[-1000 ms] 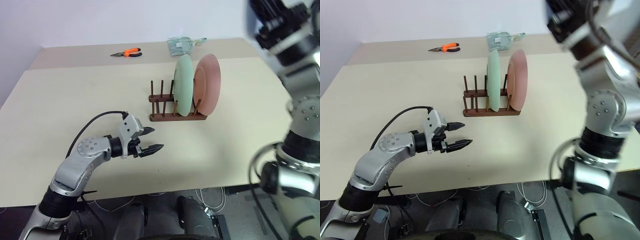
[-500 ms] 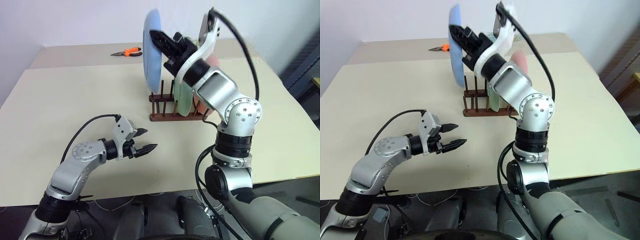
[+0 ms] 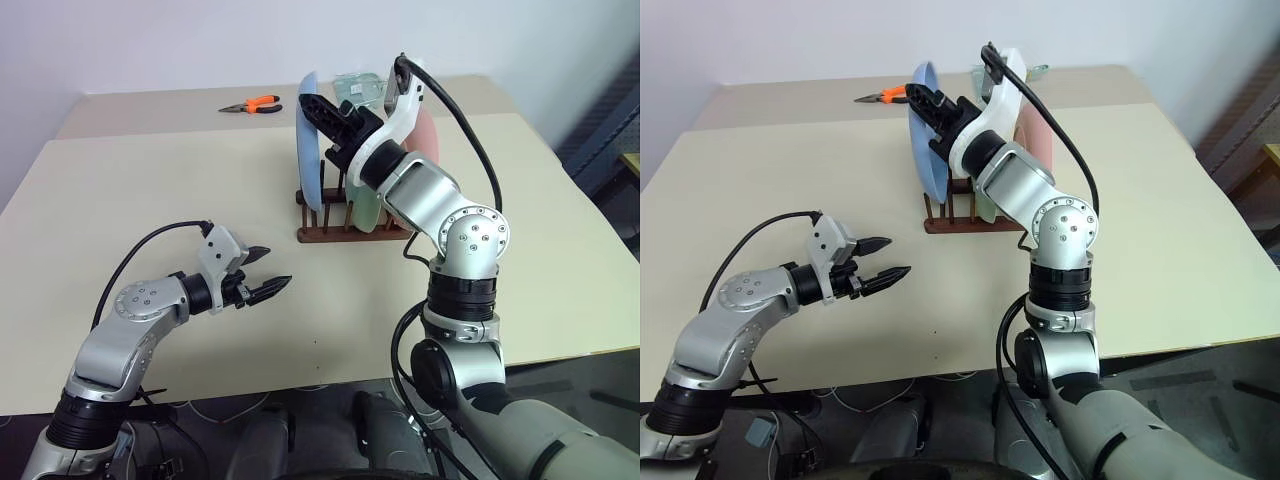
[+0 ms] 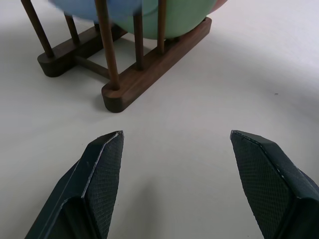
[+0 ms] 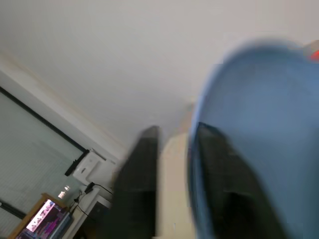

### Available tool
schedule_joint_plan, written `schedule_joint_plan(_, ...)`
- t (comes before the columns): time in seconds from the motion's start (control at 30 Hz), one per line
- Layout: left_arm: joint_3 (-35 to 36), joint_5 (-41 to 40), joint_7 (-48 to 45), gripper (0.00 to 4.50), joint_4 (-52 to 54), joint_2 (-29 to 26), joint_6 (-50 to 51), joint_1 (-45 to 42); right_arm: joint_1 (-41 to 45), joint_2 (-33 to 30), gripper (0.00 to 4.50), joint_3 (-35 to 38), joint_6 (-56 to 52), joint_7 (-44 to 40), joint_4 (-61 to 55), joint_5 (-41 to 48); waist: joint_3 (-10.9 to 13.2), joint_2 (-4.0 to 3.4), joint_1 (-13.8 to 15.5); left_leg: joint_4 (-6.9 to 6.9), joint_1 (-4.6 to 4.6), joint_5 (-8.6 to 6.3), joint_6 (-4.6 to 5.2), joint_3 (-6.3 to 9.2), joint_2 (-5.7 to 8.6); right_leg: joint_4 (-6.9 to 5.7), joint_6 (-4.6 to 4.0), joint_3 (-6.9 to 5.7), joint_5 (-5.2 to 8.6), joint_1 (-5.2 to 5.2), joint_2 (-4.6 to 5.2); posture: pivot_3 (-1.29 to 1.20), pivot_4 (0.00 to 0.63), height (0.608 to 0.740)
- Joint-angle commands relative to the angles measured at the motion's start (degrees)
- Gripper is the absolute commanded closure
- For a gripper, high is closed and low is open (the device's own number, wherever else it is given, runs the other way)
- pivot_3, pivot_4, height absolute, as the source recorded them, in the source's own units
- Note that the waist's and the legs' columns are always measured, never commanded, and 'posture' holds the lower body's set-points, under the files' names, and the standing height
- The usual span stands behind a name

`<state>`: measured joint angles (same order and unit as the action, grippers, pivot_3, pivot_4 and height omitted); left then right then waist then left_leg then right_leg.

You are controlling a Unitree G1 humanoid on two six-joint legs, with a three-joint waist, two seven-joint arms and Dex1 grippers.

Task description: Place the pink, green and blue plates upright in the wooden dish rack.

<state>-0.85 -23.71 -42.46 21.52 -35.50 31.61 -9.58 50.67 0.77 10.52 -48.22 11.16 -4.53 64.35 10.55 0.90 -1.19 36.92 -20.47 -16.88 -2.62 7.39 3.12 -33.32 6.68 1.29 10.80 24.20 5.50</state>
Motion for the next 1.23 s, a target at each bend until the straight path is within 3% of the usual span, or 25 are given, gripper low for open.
schedule_joint_plan(0.03, 1.1, -0.3, 0.2, 0.96, 2.2, -0.1, -0.9, 0.4, 2.6, -3.5, 1.47, -3.4, 2.7, -5.3, -3.0, -6.6, 0.0, -0.01, 0.0, 0.0, 0.0, 0.0, 0.0, 0.0, 0.0, 0.0, 0.0, 0.0, 0.0, 0.0, 0.0, 0.0, 0.15, 0.74)
schedule_joint_plan(0.07, 1.0, -0.3, 0.3, 0.96, 2.4, -0.1, -0.8, 0.4, 2.9, -5.0, 1.02, -4.7, 3.4, -7.2, -3.7, -8.7, 0.0, -0.01, 0.0, 0.0, 0.0, 0.0, 0.0, -0.02, 0.0, 0.01, 0.0, 0.0, 0.0, 0.0, 0.0, 0.0, 0.15, 0.74)
schedule_joint_plan(0.17, 1.0, -0.2, 0.7, 0.96, 2.7, 0.0, -0.6, 0.4, 3.2, -11.1, 1.02, -8.2, 5.8, -14.3, -7.4, -14.9, 0.0, -0.01, 0.1, 0.0, -0.02, 0.0, 0.0, -0.04, 0.0, 0.02, 0.01, 0.0, 0.01, 0.01, 0.0, 0.0, 0.15, 0.74)
schedule_joint_plan(0.33, 0.9, 0.0, 0.7, 0.96, 2.0, -0.1, -0.8, 0.1, -0.2, -26.1, 1.02, -5.3, 9.0, -26.2, -15.3, -20.3, 0.0, 0.03, 0.5, 0.02, -0.04, 0.0, 0.0, -0.03, 0.01, 0.1, 0.03, -0.01, 0.03, -0.06, 0.02, 0.0, 0.15, 0.74)
schedule_joint_plan(0.43, 1.7, 0.6, 1.2, 0.96, 0.4, 0.0, -1.6, -0.4, -7.1, -35.8, 1.02, 1.1, 9.7, -33.9, -19.3, -19.1, 0.0, 0.12, 0.6, 0.02, -0.05, -0.01, 0.01, -0.01, 0.02, 0.25, 0.2, -0.03, 0.15, -0.18, 0.04, 0.0, 0.15, 0.74)
schedule_joint_plan(0.6, 5.5, 2.0, 2.6, 0.96, -5.4, -0.2, -5.0, -0.7, -28.5, -48.4, 1.02, 14.7, 11.4, -44.3, -17.2, -22.5, -0.1, 0.19, 0.7, 0.04, -0.01, -0.02, 0.03, -0.07, 0.01, 0.31, 0.22, -0.02, 0.17, -0.27, 0.08, 0.0, 0.15, 0.74)
schedule_joint_plan(0.67, 7.0, 3.6, 3.4, 0.96, -8.0, -0.8, -7.7, -0.5, -36.1, -50.1, 1.02, 16.2, 14.0, -47.8, -14.3, -25.5, -0.1, 0.19, 0.5, 0.03, 0.01, -0.02, 0.03, -0.11, -0.01, 0.29, 0.22, -0.01, 0.18, -0.26, 0.08, 0.0, 0.15, 0.74)
schedule_joint_plan(0.77, 8.4, 5.1, 4.7, 0.96, -9.9, -1.0, -9.4, -0.3, -40.9, -49.8, 1.02, 16.1, 17.9, -51.1, -8.4, -28.5, 0.0, 0.15, 0.1, 0.02, 0.1, -0.03, 0.04, -0.31, -0.07, 0.24, 0.2, 0.07, 0.16, -0.24, 0.07, 0.0, 0.15, 0.74)
schedule_joint_plan(1.23, 10.9, 6.8, 9.6, 0.96, -7.0, 1.7, -11.5, 6.1, -38.4, -46.0, 1.02, 6.1, 28.9, -57.8, 7.9, -38.3, 0.0, 0.17, 0.6, 0.09, 0.07, -0.03, 0.03, -0.34, -0.04, 0.25, 0.21, 0.11, 0.14, -0.23, 0.12, 0.0, 0.15, 0.74)
